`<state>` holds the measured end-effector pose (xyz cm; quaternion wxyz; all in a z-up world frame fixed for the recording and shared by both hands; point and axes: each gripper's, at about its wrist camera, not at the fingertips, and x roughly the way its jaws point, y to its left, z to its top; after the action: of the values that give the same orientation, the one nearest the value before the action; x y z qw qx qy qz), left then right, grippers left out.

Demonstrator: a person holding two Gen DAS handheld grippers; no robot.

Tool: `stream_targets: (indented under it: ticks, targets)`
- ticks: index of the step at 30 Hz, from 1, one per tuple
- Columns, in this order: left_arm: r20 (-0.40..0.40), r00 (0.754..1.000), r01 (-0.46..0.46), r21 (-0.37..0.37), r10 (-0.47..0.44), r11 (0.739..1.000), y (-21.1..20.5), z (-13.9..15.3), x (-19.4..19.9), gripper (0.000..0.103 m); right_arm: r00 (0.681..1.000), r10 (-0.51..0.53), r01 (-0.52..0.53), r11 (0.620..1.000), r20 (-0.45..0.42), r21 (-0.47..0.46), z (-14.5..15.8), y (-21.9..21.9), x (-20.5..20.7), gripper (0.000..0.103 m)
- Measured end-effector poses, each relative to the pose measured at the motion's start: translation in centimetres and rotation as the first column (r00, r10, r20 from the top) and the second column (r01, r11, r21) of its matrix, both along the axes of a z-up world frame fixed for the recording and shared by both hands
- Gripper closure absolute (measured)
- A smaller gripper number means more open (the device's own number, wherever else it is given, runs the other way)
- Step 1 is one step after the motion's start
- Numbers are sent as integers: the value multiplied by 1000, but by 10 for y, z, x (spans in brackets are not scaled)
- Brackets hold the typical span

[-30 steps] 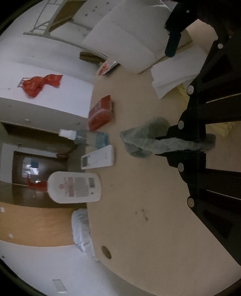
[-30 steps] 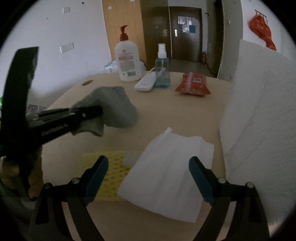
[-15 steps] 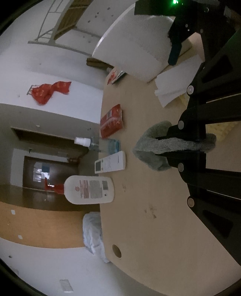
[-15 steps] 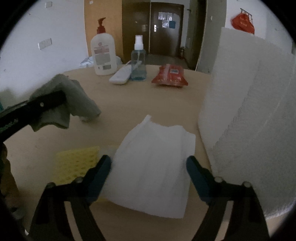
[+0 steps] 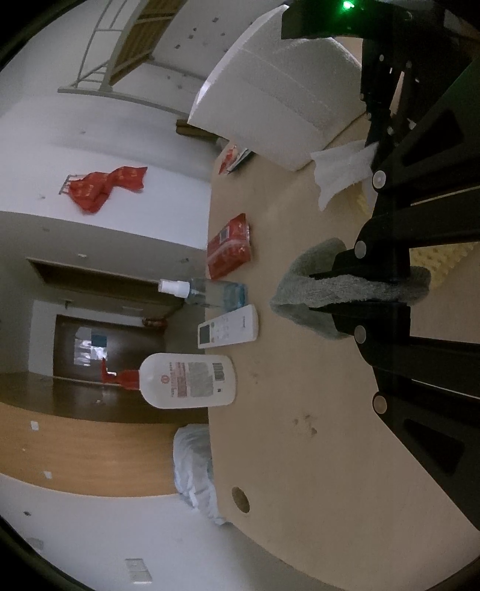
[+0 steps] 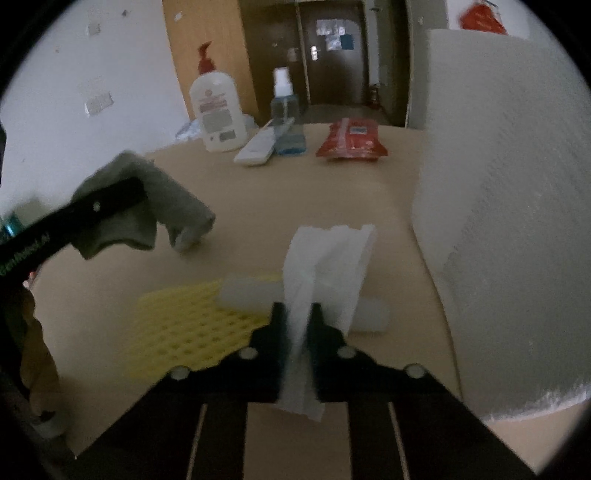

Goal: Organize soft objects
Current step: 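Carry the mask and sock with both grippers over the white foam box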

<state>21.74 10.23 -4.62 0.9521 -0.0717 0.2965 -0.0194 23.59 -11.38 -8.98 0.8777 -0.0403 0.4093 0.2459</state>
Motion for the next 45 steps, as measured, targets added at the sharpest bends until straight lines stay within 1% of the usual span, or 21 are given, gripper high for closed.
stream_targets:
  ticks: [1,6,8,13,18,23,25,29,34,37,39,42,45]
  targets:
    - [3,1000,1,3,-1,1000,-1,0,0,96,1000,4,-4,1000,5,-14,0,1,-1,92]
    - [23,1000,-1,18,1,1000,-3,3,-4,96,999,-4,5,1000,32,-9,0,1,-7,93]
    - [28,1000,1,23,-2,1000,-4,3,-6,96,999,-8,7,1000,32,23,3,-3,-8,93]
    - [48,999,11,21,-12,1000,-4,7,-11,97,998,-5,0,997,67,76,16,-9,-16,94]
    - [103,995,0,18,-2,1000,-4,24,-32,97,993,6,-19,994,120,109,36,-13,-28,94]
    - [127,992,-11,27,7,1000,-7,37,-51,97,984,15,-38,991,176,129,56,-15,-38,94]
    - [151,989,-13,25,9,1000,-8,43,-61,97,981,20,-46,990,193,135,60,-15,-42,94]
    - [187,982,-36,49,26,998,-13,53,-81,97,974,23,-58,987,224,149,68,-17,-52,93]
    - [222,973,-81,70,64,994,-17,63,-106,97,958,16,-63,986,286,157,82,-21,-74,94]
    - [234,969,-101,71,82,992,-20,65,-120,97,944,10,-66,985,331,159,91,-21,-88,93]
    - [244,965,-116,84,93,990,-24,65,-132,97,933,0,-62,985,359,160,97,-23,-98,93]
    - [247,963,-136,108,106,985,-30,64,-149,97,920,-7,-64,984,391,166,104,-27,-112,93]
    - [242,964,-141,104,113,985,-31,62,-162,97,912,-1,-75,983,410,168,106,-29,-123,93]
